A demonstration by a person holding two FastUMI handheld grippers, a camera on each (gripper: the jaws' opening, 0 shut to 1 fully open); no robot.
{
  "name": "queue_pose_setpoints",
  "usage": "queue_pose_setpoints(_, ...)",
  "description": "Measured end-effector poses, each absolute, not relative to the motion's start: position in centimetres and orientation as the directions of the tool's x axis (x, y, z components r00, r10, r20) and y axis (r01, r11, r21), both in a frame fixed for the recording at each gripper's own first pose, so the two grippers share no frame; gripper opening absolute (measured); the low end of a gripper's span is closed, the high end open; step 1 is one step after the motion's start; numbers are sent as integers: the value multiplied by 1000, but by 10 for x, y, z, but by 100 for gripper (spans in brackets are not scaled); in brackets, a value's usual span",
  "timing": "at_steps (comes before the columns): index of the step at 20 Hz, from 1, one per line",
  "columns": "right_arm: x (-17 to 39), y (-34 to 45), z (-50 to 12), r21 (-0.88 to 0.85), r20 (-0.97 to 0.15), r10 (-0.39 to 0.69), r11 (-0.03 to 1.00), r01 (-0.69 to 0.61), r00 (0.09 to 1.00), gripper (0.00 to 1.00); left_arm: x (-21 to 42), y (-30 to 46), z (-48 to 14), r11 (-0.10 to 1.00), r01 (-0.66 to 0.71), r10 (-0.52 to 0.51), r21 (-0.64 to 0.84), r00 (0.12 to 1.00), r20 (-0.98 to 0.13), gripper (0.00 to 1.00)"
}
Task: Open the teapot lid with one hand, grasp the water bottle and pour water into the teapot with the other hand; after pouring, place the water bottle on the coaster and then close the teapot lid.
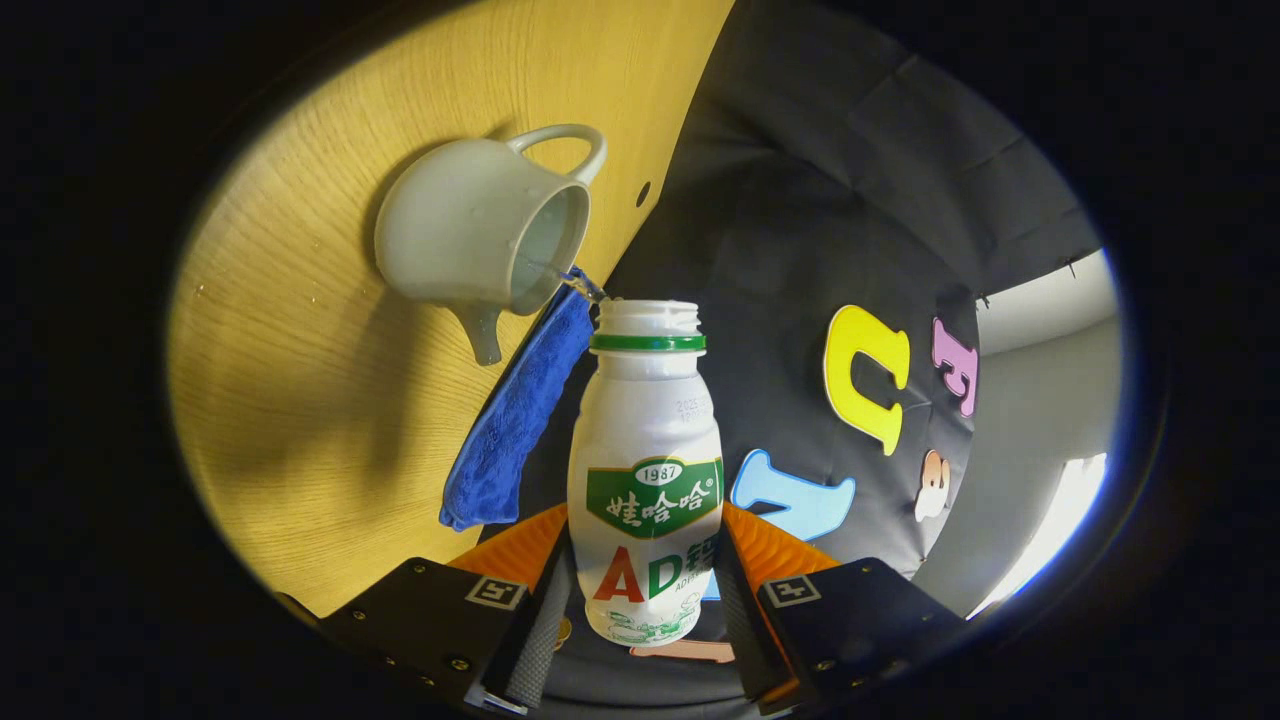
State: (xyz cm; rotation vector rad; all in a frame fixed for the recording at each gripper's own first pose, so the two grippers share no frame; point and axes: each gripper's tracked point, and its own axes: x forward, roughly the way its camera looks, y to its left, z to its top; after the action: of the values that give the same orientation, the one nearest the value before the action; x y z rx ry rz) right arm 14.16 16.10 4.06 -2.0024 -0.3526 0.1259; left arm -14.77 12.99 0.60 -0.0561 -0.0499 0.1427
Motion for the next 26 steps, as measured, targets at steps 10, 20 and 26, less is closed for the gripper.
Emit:
queue_pose_setpoints(10,138,175,47,-833,89,347,-487,261,934,71,-149,146,7,981,-151,158,-121,986,46,15)
queue_pose_setpoints(20,135,177,49,-798,116,365,-519,305,924,71,-151,140,11,985,-151,156,-86,986,56,19)
queue_pose_setpoints(26,137,179,47,-813,105,371,-502,295,923,71,-153,140,14,985,-154,159,-78,985,65,15)
